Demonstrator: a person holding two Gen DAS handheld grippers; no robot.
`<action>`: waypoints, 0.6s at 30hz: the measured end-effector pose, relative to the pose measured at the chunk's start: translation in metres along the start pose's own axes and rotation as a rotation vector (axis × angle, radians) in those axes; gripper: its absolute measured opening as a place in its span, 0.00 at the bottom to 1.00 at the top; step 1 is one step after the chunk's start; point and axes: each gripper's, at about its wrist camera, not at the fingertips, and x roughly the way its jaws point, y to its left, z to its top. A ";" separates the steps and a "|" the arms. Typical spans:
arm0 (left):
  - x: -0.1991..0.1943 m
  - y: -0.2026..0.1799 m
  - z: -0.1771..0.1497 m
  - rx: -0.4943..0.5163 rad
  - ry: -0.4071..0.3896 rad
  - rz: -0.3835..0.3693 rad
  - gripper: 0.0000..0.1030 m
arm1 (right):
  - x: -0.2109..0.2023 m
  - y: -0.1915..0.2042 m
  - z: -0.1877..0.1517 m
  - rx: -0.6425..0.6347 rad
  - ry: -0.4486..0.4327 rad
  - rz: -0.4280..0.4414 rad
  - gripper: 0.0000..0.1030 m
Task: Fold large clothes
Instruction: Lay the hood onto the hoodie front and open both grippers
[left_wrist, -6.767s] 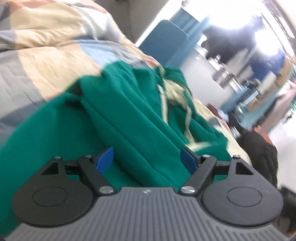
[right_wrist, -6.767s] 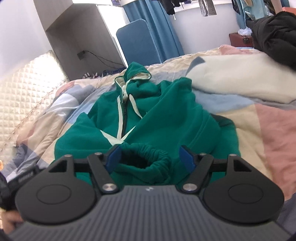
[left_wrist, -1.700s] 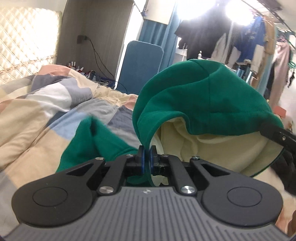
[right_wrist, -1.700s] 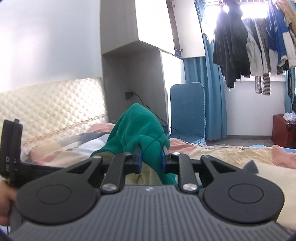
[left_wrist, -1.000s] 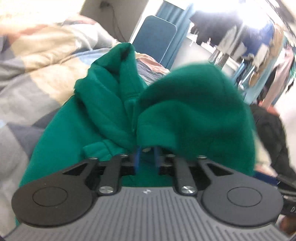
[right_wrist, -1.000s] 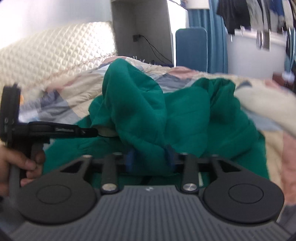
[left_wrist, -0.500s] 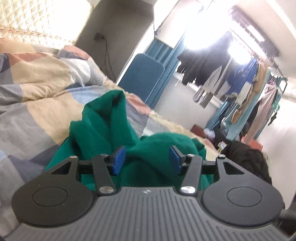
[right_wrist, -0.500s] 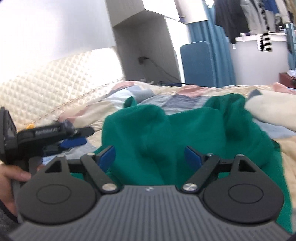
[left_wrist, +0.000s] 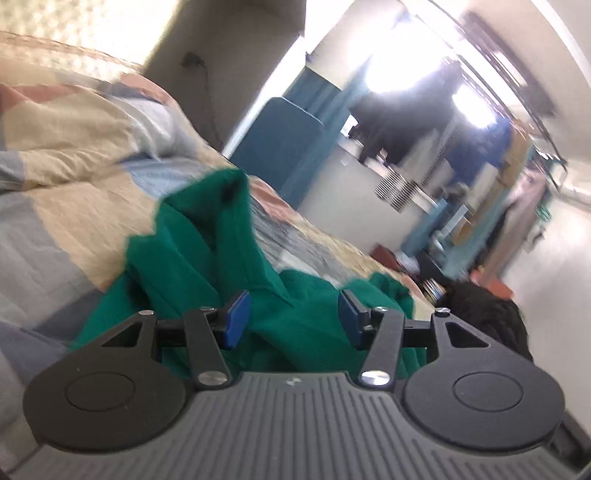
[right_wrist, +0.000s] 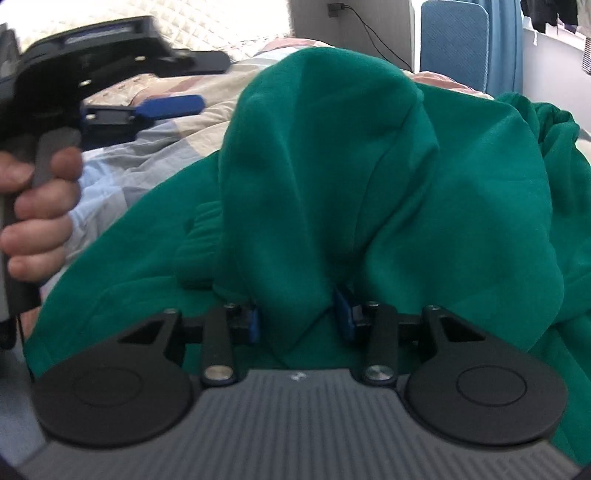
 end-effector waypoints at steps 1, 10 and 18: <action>0.004 -0.001 -0.002 0.015 0.016 -0.017 0.56 | -0.002 0.000 0.001 0.005 0.000 0.001 0.41; 0.043 -0.026 -0.040 0.180 0.288 0.013 0.43 | -0.028 -0.012 0.003 0.085 -0.035 0.006 0.40; 0.062 -0.025 -0.061 0.192 0.428 0.091 0.40 | -0.062 -0.034 0.010 0.170 -0.140 -0.049 0.41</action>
